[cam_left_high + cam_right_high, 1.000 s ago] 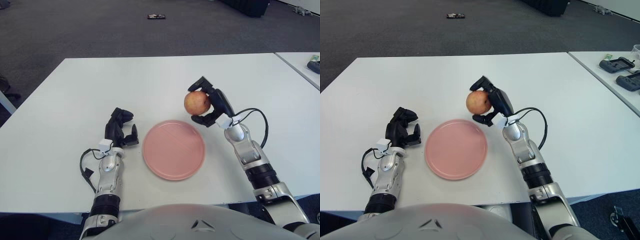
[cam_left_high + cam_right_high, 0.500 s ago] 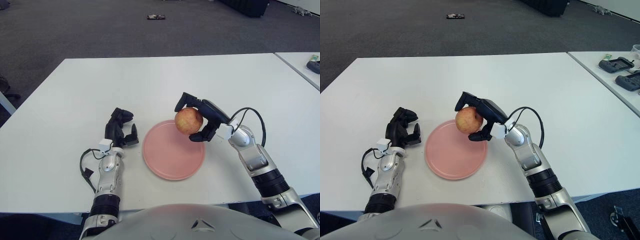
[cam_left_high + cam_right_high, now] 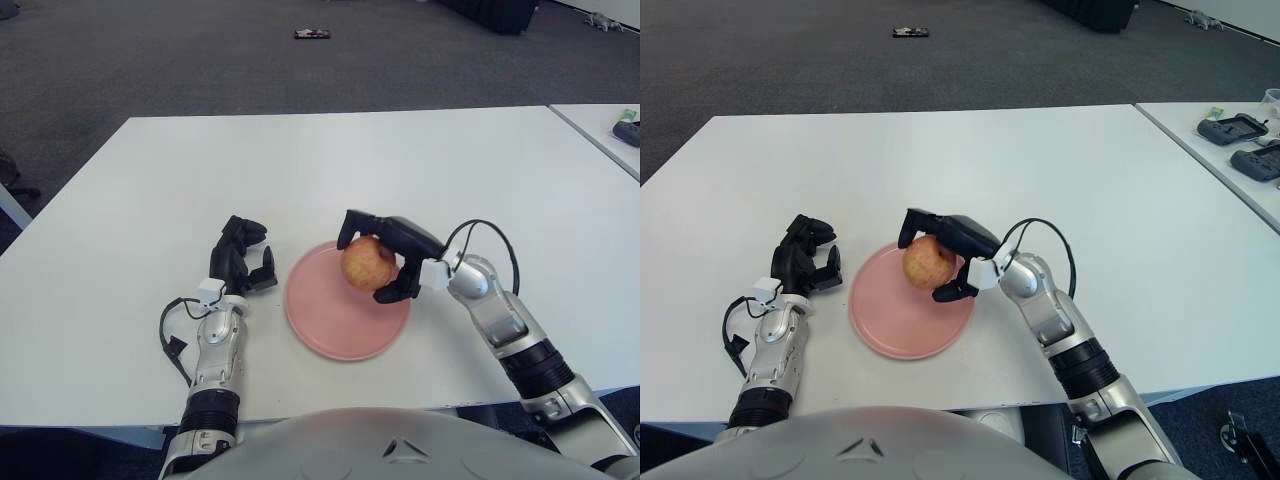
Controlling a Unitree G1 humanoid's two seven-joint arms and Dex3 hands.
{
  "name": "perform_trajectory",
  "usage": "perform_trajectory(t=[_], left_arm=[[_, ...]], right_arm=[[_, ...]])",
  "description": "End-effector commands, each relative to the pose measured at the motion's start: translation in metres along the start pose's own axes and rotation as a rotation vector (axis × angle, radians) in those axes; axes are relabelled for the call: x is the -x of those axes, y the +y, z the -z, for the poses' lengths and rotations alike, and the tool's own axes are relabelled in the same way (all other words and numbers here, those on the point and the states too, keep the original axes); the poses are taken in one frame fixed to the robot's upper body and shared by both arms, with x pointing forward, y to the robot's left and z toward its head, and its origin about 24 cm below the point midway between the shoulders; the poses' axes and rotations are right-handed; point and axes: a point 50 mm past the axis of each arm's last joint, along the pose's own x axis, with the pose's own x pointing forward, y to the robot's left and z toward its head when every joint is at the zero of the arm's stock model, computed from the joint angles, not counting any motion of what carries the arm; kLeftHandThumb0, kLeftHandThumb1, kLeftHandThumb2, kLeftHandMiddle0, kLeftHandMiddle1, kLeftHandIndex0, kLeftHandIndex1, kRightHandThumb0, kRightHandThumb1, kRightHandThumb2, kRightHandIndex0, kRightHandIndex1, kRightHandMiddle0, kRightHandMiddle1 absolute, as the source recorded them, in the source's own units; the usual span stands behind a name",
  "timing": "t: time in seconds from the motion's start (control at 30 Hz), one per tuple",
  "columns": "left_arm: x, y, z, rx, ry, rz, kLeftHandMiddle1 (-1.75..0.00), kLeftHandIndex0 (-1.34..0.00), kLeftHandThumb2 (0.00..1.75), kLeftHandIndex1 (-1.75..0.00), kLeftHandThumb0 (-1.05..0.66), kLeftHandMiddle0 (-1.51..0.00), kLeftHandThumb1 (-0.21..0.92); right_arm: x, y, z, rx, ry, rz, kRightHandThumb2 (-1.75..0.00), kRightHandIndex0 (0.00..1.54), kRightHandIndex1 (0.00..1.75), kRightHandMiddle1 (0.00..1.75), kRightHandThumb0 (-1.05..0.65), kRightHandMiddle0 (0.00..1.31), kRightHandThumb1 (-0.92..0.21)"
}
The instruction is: Put the apple into the plate.
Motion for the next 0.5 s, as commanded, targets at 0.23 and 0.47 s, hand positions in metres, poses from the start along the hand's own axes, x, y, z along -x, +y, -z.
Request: perform_trajectory(t=[0.23,0.47], left_arm=[[0.014,0.004,0.018,-0.011,0.106,-0.022,-1.73,-0.47,1.46,-1.75,-0.01,-0.69,0.20],[0.013,0.004,0.018,-0.020,0.110,-0.031,-1.74,-0.47,1.47,-1.75,-0.01,-0.70,0.20]], right_arm=[[-0.003,0.004,0.005,0.093,0.038,-0.032,-1.74,0.97,1.60,1.75,0.00,0.70,0.11],[-0.002,0.009,0.009,0.202,0.070,-0.079,-1.66,0.86,1.72,1.66,-0.01,0.69,0.02]])
